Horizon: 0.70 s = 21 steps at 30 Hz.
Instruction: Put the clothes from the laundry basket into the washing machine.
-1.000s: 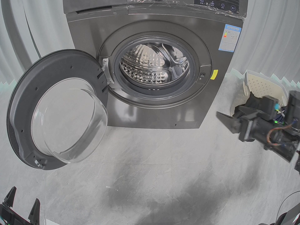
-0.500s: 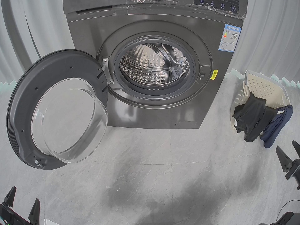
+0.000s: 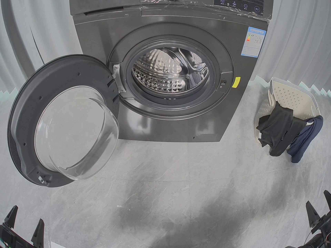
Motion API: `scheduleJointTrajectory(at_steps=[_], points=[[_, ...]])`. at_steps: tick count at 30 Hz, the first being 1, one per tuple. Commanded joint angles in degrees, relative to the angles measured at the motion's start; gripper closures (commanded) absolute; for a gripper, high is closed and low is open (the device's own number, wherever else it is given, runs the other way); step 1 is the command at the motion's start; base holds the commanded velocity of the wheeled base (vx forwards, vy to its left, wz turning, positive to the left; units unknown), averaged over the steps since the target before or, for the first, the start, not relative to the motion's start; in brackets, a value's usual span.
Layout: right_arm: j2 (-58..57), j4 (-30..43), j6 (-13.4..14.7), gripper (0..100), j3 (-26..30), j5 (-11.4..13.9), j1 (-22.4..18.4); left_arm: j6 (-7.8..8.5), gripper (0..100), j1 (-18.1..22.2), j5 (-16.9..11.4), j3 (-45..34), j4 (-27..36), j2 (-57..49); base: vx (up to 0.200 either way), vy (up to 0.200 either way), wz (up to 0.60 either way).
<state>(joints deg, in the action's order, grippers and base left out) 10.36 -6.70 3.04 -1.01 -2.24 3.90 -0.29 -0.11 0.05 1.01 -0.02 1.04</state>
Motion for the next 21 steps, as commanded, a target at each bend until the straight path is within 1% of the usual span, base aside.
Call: scheduleJointTrajectory(at_steps=[1,5,7,8,9,12,13,15,18,21], points=[[-10.4,4.3,0.2,0,0.7,2.1,-3.9,0.03,0,0.0,0.0,-1.0,0.0,-0.9,0.000,0.000,0.00],[-10.4,5.5,0.2,0,0.2,2.0,-3.9,-0.41,0,0.0,-0.1,-1.0,-0.1,-0.9,0.000,0.000,0.00],[-10.4,5.8,0.1,0,0.0,1.1,-4.0,-0.50,0,0.0,-0.2,-1.0,-0.1,-0.9,0.000,0.000,0.00],[-10.4,5.9,-0.6,0,0.7,-2.0,-3.9,-0.50,0,-0.1,-0.2,-1.0,0.0,-0.9,0.000,0.000,0.00],[-10.4,6.9,-0.8,0,0.6,-2.7,-4.0,-0.50,0,-0.1,-0.3,-1.0,0.0,-0.9,0.000,0.000,0.00],[-10.4,7.1,-1.5,0,0.8,-1.1,-3.8,-0.59,0,-0.1,-0.3,-1.0,0.0,-0.9,0.000,0.000,0.00],[-10.4,7.0,-1.6,0,0.8,-0.2,-3.8,-0.67,0,-0.1,-0.3,-1.0,0.0,-0.9,0.000,0.000,0.00],[-10.4,6.6,-1.7,0,0.9,0.0,-3.8,-0.85,0,-0.1,-0.2,-1.0,0.0,-0.9,0.000,0.000,0.00],[-10.4,6.7,-2.4,0,0.9,0.2,-4.1,-0.85,0,-0.1,-0.2,-1.0,0.0,-0.9,0.200,0.000,0.00],[-10.4,6.7,-2.3,0,0.9,0.2,-4.1,-0.85,0,-0.1,-0.3,-1.0,0.0,-0.9,0.200,0.000,0.00]])
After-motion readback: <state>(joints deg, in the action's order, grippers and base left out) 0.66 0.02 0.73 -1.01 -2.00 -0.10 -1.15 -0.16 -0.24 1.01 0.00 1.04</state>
